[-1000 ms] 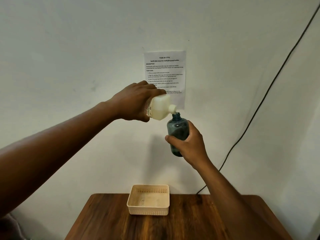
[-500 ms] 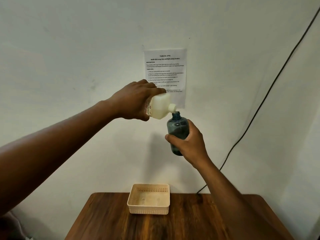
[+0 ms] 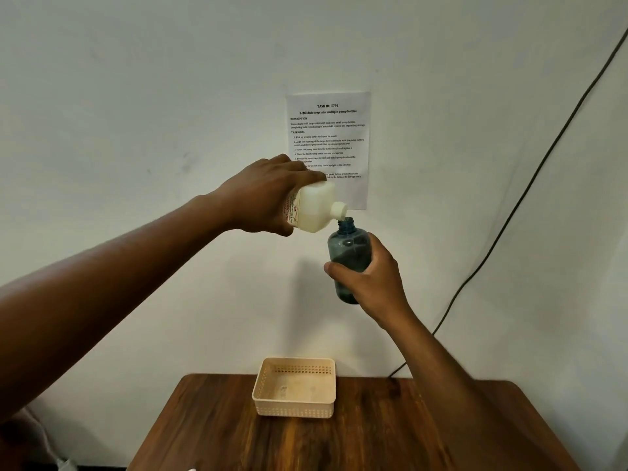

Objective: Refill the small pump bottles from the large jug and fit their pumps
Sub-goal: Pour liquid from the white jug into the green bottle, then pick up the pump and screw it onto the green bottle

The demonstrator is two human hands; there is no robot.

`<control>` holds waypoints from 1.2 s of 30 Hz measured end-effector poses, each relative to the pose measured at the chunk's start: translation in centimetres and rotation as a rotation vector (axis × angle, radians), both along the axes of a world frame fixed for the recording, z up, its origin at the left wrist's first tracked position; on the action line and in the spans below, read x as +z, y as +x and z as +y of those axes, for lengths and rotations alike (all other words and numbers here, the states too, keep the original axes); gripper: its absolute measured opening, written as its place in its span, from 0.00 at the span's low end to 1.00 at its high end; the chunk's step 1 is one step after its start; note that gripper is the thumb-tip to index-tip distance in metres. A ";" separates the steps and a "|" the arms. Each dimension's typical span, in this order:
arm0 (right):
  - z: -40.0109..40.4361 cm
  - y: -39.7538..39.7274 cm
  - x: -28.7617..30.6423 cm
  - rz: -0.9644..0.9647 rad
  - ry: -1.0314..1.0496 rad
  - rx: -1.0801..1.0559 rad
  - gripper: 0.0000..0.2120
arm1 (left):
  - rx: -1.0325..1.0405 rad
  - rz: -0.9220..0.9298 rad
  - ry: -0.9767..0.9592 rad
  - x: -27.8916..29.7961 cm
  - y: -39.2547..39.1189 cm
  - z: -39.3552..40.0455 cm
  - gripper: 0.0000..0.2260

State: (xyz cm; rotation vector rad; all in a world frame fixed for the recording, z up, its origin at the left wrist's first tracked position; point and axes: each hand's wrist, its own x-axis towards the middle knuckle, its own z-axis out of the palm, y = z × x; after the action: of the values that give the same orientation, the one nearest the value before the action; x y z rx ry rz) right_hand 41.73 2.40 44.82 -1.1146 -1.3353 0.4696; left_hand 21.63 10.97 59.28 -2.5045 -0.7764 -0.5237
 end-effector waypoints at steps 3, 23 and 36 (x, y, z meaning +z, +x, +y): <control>0.0 -0.1 -0.2 0.001 0.001 -0.007 0.27 | 0.005 -0.019 -0.025 -0.4 -0.1 -0.2 0.42; 3.0 -5.9 -5.2 -0.047 -0.073 0.159 0.32 | 0.150 -0.823 -0.604 -15.0 -8.6 -2.0 0.36; 4.2 -14.0 -15.7 -0.129 -0.202 0.301 0.34 | 0.463 -1.011 -0.877 -33.7 -17.4 -5.9 0.43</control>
State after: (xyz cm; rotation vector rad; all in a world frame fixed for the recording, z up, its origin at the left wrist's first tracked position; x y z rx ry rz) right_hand 27.76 6.59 29.10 -1.1267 -1.6065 0.7776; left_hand 4.22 5.03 25.55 -2.4637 -2.2928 -1.5667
